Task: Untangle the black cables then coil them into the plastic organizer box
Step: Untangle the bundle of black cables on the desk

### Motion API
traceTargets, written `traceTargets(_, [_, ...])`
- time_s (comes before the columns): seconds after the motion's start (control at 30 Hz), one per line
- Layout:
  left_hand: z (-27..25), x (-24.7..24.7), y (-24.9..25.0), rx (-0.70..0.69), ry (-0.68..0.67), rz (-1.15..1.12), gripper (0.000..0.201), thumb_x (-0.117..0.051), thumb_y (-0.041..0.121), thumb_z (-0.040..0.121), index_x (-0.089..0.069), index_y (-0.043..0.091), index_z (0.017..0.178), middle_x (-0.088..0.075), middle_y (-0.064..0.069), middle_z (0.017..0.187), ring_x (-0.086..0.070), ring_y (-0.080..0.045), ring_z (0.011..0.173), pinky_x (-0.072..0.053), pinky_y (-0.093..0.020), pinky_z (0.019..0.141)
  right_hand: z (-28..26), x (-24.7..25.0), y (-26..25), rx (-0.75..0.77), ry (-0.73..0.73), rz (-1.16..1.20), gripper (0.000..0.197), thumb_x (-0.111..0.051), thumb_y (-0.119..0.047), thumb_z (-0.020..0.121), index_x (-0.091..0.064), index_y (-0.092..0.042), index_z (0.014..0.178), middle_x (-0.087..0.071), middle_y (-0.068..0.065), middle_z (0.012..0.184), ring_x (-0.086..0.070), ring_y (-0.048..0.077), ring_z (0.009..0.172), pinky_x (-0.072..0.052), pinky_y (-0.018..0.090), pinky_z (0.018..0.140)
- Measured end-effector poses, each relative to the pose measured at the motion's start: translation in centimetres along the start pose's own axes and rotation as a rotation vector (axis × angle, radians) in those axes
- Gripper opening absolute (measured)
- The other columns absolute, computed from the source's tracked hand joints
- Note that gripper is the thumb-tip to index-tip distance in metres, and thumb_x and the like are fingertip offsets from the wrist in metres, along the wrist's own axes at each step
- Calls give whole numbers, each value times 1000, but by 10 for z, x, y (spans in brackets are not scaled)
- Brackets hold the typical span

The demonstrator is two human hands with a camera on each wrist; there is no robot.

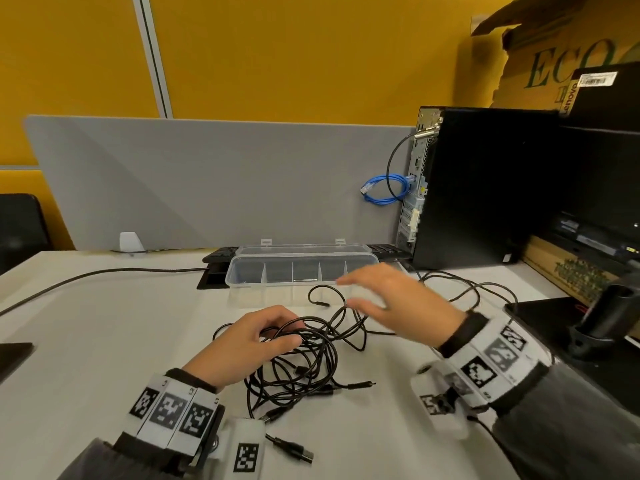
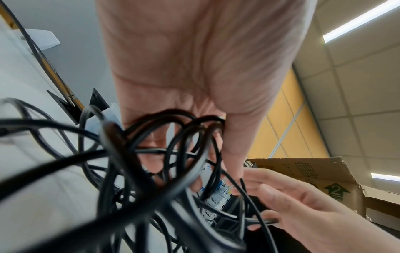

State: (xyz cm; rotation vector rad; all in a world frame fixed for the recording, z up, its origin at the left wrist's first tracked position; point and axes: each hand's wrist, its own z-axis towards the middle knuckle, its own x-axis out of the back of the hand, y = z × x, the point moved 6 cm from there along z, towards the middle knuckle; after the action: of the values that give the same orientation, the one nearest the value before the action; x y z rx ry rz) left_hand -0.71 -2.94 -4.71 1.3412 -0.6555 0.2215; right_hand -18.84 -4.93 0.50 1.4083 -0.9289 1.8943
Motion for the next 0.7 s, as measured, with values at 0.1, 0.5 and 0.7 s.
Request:
traceTargets(0.1, [-1, 1, 0, -15, -3, -6, 12, -58, 26, 90, -63, 32, 99, -69, 7, 97, -62, -2, 90, -50, -22, 80, 12, -26, -14, 91, -176, -16, 22, -51, -38, 92, -64, -25, 105, -63, -8, 107, -54, 8, 101, -45, 31, 93])
traceTargets(0.5, [-1, 23, -1, -24, 133, -35, 22, -45, 15, 96, -66, 23, 97, -59, 5, 67, -51, 9, 58, -39, -5, 55, -59, 92, 160, -512, 908, 447, 22, -45, -24, 94, -61, -23, 79, -54, 5, 69, -48, 18, 62, -37, 32, 61])
traceTargets(0.7, [-2, 26, 2, -30, 210, -65, 24, -44, 15, 97, -66, 24, 95, -55, 3, 68, -50, 8, 56, -42, -9, 56, -59, 44, 158, -800, 235, -335, 44, -41, -31, 97, -41, -14, 138, -41, 14, 133, -37, 32, 122, -42, 43, 92])
